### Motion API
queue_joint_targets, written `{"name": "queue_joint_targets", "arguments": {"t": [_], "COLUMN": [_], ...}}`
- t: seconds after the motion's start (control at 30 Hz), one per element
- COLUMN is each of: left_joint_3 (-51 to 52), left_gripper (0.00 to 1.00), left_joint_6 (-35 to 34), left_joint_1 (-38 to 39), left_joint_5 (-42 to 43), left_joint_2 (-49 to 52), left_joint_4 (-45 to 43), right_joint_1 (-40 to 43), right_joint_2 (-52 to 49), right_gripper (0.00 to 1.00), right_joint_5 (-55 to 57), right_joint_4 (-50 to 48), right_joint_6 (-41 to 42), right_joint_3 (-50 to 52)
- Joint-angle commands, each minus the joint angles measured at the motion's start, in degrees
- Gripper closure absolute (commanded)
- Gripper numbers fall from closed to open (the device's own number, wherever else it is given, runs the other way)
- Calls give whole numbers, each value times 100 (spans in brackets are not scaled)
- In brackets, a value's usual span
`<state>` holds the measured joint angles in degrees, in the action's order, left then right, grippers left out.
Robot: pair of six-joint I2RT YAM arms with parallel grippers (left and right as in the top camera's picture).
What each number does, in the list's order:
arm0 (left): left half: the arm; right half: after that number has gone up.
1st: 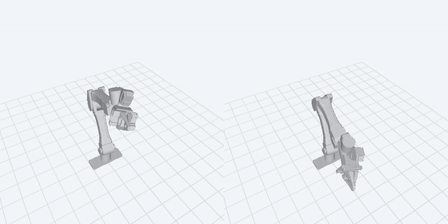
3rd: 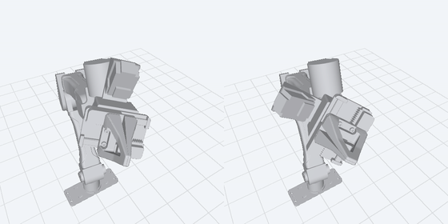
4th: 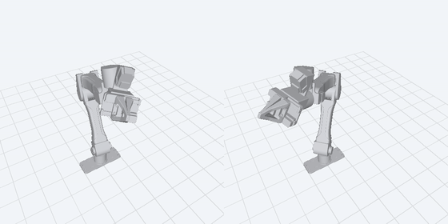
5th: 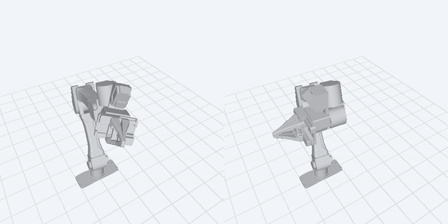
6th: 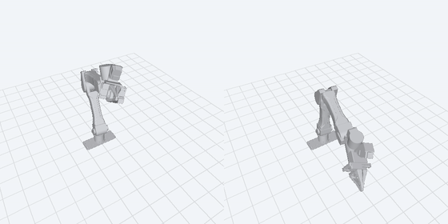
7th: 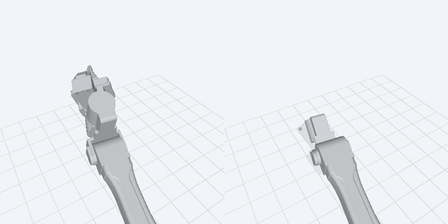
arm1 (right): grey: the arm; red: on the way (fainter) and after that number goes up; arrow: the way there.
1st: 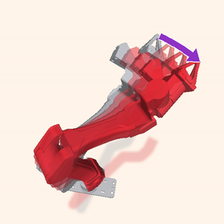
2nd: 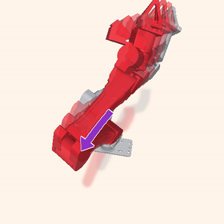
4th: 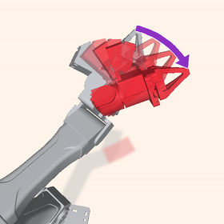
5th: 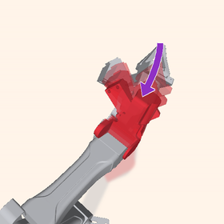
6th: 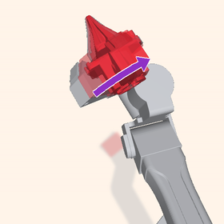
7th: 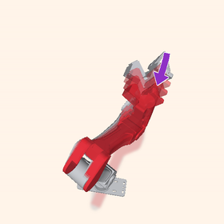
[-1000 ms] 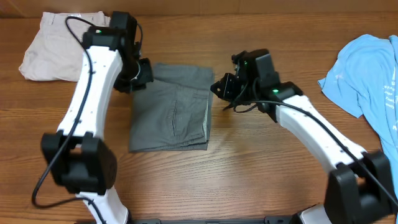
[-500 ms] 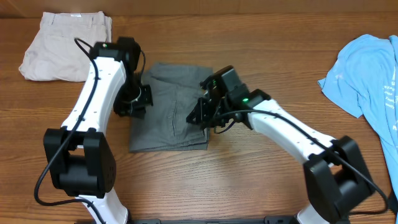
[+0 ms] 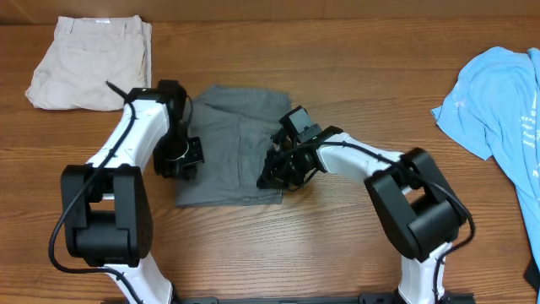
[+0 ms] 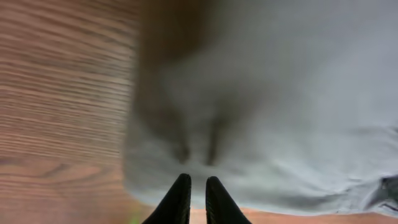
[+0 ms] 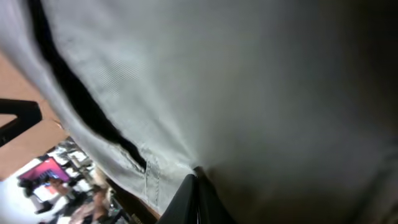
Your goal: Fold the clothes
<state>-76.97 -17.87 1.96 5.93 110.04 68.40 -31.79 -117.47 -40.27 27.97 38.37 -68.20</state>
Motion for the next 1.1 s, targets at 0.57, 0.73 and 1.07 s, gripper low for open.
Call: {"name": "queue_joint_targets", "arguments": {"t": [0.57, 0.73, 1.07], "left_joint_3": [-109, -79, 656], "left_gripper": [91, 14, 0], "left_joint_6": [529, 870, 870], "left_joint_1": [-1025, -1008, -1008], "left_joint_5": [1119, 1200, 1622], "left_joint_2": [-188, -236, -229], "left_joint_4": [-157, -205, -1032], "right_joint_1": [337, 337, 343], "right_joint_2": [1014, 1910, 2146], "right_gripper": [95, 0, 0], "right_joint_5": [1707, 2188, 2588], "right_joint_4": [511, 933, 1213], "right_joint_6": [190, -184, -262], "right_joint_3": [22, 22, 26]}}
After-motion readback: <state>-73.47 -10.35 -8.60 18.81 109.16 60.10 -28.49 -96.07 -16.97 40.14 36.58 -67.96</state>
